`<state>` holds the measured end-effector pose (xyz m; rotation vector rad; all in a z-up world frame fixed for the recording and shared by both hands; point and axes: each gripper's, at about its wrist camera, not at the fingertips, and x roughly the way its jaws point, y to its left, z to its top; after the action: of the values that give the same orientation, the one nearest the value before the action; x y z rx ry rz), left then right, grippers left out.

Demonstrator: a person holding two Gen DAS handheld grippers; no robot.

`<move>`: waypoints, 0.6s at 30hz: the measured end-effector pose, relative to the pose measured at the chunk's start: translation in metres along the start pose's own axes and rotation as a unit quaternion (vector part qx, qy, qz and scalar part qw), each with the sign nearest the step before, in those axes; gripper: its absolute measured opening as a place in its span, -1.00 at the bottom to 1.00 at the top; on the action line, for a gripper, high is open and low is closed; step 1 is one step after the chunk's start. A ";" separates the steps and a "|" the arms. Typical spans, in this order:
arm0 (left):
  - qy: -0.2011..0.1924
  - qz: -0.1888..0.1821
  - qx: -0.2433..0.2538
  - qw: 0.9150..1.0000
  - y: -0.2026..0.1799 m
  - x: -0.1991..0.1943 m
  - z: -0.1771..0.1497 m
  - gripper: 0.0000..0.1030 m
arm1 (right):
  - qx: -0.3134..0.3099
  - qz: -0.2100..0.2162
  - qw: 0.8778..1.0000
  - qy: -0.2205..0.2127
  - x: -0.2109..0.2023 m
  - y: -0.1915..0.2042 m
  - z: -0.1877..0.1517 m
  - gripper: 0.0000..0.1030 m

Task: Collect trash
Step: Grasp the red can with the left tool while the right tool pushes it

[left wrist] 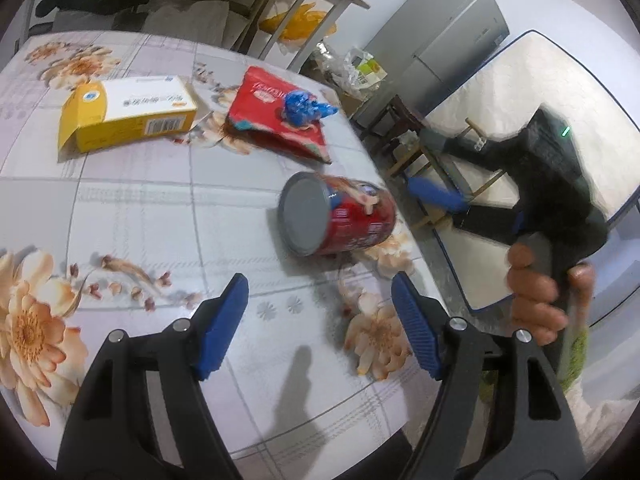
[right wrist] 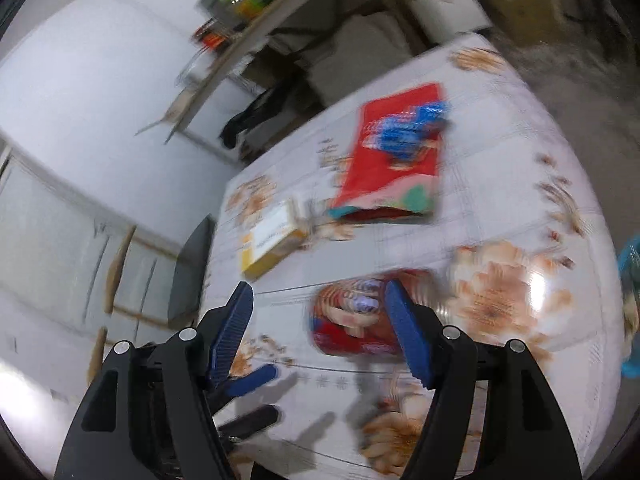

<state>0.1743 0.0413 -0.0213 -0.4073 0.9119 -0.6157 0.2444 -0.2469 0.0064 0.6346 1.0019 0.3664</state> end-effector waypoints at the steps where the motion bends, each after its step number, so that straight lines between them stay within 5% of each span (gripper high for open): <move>1: -0.001 -0.003 0.001 1.000 -0.002 0.002 0.003 0.33 | 0.012 -0.001 1.000 0.003 0.001 -0.009 0.000 0.30; 10: 0.007 -0.025 -0.040 0.999 -0.001 0.045 0.024 -0.18 | 0.054 0.079 0.994 0.058 0.033 -0.027 0.010 0.30; 18: 0.014 -0.031 -0.035 0.999 -0.004 0.048 0.015 -0.22 | -0.002 0.098 0.992 0.075 0.036 0.020 0.003 0.30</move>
<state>0.2080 0.0084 -0.0395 -0.4915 0.9511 -0.6486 0.2652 -0.2125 -0.0039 0.7116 1.0839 0.5951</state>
